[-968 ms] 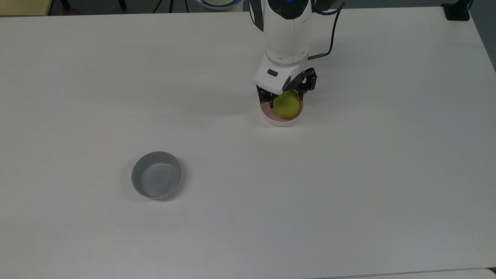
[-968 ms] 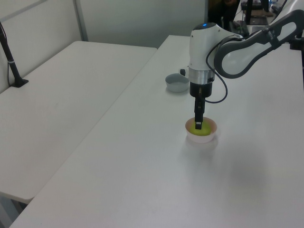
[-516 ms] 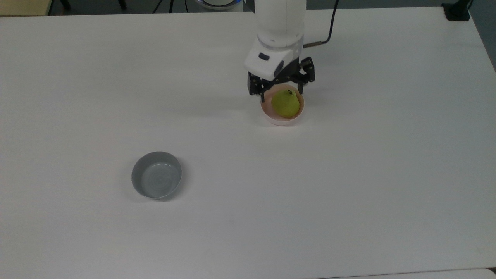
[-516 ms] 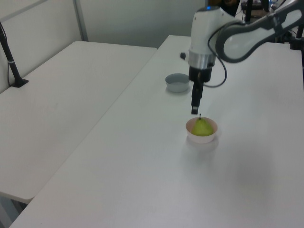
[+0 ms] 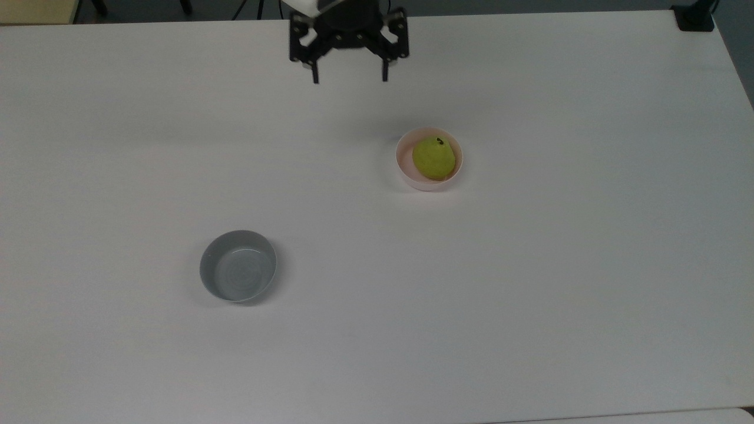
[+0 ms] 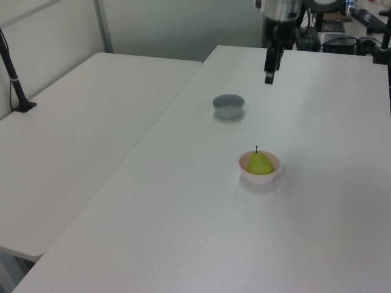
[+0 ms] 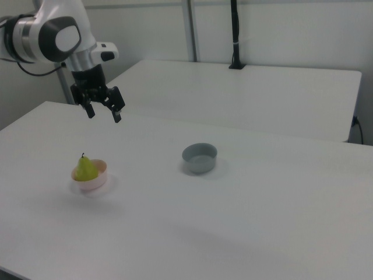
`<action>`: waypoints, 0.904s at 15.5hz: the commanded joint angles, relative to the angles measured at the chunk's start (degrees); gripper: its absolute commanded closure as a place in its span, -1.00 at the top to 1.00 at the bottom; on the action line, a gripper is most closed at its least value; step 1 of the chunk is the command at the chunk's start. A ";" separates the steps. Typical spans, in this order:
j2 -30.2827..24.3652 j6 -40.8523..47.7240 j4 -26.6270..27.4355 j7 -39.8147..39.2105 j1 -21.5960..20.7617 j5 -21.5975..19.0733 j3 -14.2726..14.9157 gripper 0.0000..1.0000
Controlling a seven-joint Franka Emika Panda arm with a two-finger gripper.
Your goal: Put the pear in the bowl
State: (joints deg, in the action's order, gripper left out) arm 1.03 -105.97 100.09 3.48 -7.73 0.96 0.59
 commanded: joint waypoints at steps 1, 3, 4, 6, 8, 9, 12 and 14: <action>-0.85 7.08 -4.28 0.04 1.74 2.81 0.82 1.00; -1.03 9.02 -5.34 -1.63 2.01 3.96 2.57 1.00; -0.94 10.07 -6.04 -2.85 2.01 4.05 3.36 1.00; -0.85 10.70 -6.84 -6.19 2.10 3.62 5.91 1.00; -0.76 10.43 -7.28 -9.53 1.67 3.08 8.72 1.00; -0.76 10.26 -7.28 -9.72 1.40 2.91 9.43 1.00; -0.94 9.99 -7.19 -9.29 1.14 2.73 9.79 1.00; -0.94 9.38 -7.19 -9.28 1.48 0.81 9.96 1.00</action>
State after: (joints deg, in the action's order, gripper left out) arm 0.02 -97.15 93.78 -5.21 -5.36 3.98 9.59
